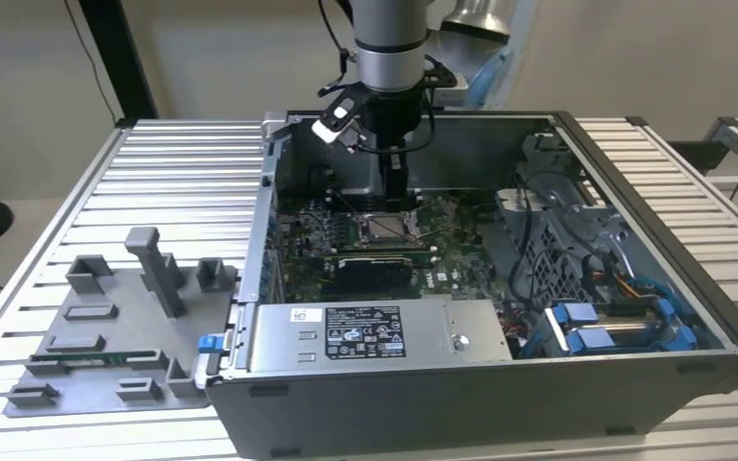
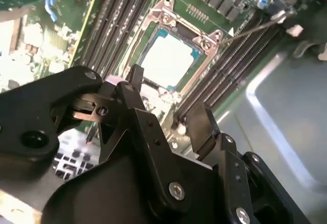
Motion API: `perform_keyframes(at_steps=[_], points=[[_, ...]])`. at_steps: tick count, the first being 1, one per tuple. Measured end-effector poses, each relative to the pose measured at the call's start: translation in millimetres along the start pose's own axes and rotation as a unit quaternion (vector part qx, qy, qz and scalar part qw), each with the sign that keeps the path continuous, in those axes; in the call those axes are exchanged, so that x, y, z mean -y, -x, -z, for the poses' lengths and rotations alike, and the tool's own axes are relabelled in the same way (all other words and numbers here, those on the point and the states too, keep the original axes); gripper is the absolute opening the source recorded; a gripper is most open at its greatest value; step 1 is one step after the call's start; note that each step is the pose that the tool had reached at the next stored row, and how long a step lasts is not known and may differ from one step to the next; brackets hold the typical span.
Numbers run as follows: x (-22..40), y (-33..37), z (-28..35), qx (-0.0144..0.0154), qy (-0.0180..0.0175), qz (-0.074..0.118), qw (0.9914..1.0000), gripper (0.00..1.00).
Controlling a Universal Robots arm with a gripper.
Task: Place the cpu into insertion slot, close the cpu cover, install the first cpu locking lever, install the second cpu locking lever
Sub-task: 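Place the cpu into insertion slot, then close the cpu cover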
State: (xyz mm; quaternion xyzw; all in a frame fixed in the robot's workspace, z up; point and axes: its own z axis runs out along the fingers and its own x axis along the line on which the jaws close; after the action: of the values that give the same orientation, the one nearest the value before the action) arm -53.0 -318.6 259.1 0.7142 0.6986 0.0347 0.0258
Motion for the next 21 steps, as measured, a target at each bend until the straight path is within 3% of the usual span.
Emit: perform_keyframes(at_steps=[3, 4, 17, 21], points=[[0.0, 0.0, 0.0, 0.0000, 0.0000, 0.000, 1.00000, 1.00], [0.0, 0.0, 0.0, 0.0000, 0.0000, 0.000, 1.00000, 0.00], [0.0, 0.0, 0.1, 0.0000, 0.0000, 0.000, 1.00000, 0.00], [-10.2, -0.2, -0.7, 0.0006, -0.0035, 0.000, 0.99999, 0.00]])
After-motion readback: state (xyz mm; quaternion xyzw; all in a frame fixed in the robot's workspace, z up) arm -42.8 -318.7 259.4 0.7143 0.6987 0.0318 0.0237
